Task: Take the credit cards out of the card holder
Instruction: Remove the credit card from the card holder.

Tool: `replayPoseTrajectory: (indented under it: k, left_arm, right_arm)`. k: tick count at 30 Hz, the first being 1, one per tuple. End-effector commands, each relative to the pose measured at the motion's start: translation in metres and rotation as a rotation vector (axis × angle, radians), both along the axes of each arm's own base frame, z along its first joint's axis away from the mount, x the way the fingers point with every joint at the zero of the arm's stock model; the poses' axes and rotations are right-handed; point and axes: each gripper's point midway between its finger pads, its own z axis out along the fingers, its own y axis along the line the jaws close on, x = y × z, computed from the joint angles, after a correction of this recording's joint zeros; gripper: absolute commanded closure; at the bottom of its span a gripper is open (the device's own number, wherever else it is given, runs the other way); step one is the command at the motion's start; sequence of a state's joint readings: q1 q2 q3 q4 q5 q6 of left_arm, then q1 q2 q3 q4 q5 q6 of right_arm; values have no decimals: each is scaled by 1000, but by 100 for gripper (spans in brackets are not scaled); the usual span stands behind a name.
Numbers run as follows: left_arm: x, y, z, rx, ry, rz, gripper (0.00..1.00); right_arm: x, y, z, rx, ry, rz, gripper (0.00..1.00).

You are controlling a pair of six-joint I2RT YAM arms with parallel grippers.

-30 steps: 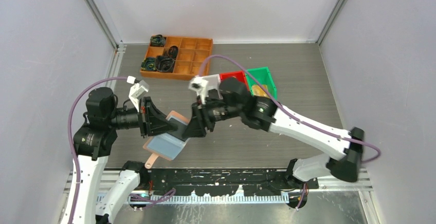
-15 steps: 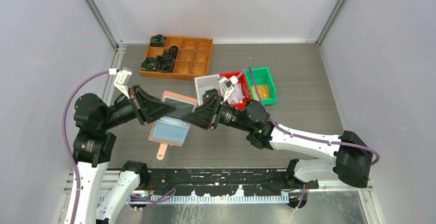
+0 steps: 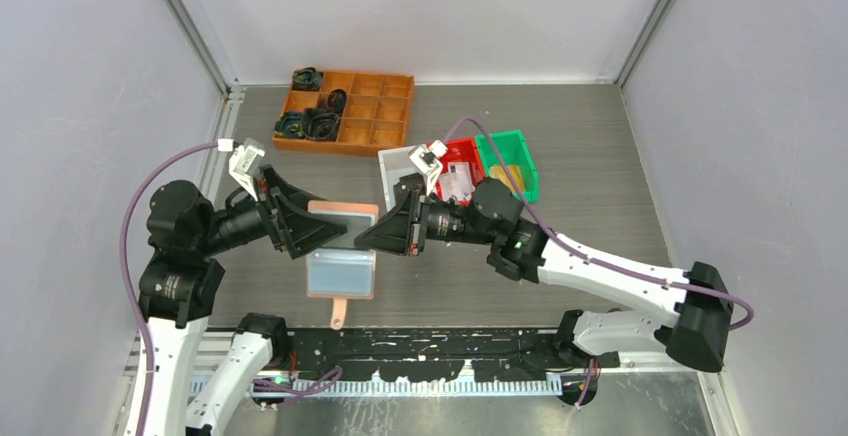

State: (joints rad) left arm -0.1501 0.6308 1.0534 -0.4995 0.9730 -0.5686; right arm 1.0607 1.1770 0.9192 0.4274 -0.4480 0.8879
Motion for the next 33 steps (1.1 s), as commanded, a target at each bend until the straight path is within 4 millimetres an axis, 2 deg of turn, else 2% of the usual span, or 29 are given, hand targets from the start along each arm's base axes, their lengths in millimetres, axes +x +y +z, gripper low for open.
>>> replayPoseTrajectory:
  k: [1,5,8,11,18,20,21,26,33]
  left_arm:
    - [-21,-1,-11,95,-64,-137,23]
    - [-36,-6,-21,79,1,-264,34]
    - [-50,-8,-22,46,25,-358,37]
    - [-60,-8,-28,36,5,-423,35]
    - [-55,-8,-62,99,19,-409,32]
    - [-35,-7,-73,156,53,-310,35]
    - [-29,-6,-75,174,62,-283,36]
    - [-33,-7,-74,191,46,-316,38]
    - [-49,-18,-82,176,128,-434,62]
  right_arm:
    - [-42,-30,4,-215,-140,200,99]
    - [-48,-36,-12,-365,-197,284,99]
    - [-42,-33,-25,-474,-206,311,99]
    - [-35,-30,-28,-540,-224,320,99]
    - [-26,-26,-27,-643,-259,354,99]
    - [-22,-23,-30,-670,-258,362,99]
    - [-21,-22,-33,-681,-256,367,99]
    - [-17,-15,-39,-703,-258,391,99]
    - [-13,-3,-27,-683,-288,414,99]
